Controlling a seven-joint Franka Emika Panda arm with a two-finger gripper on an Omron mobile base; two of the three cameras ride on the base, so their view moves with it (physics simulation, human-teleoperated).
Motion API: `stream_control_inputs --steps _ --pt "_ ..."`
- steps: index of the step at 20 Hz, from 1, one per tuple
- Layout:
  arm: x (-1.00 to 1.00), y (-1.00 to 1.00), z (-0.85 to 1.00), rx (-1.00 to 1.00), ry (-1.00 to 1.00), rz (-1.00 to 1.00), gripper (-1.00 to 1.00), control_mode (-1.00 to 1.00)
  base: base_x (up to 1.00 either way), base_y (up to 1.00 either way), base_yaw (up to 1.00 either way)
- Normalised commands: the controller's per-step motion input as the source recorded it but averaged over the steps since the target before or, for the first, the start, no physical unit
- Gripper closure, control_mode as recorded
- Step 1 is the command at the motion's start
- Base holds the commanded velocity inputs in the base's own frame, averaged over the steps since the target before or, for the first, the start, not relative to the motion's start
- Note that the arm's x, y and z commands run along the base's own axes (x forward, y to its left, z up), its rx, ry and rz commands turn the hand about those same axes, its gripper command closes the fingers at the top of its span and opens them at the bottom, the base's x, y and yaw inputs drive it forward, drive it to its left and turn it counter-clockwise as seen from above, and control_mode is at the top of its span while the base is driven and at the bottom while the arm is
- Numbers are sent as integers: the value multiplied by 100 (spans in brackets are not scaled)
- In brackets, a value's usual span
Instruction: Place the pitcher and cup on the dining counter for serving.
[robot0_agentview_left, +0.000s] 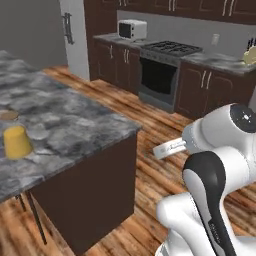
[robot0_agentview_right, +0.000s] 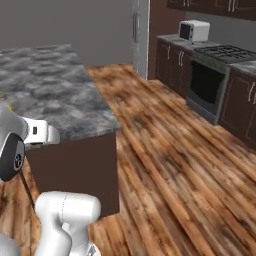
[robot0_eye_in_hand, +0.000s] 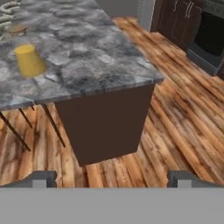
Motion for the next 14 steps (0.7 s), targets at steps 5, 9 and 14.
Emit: stream_control_inputs --steps 5,9,14 --pt "0 0 0 0 0 0 -100 100 0 0 -94" --pt "0 0 0 0 0 0 -100 100 6 0 -89" --pt "0 0 0 0 0 0 -100 100 33 -2 -75"
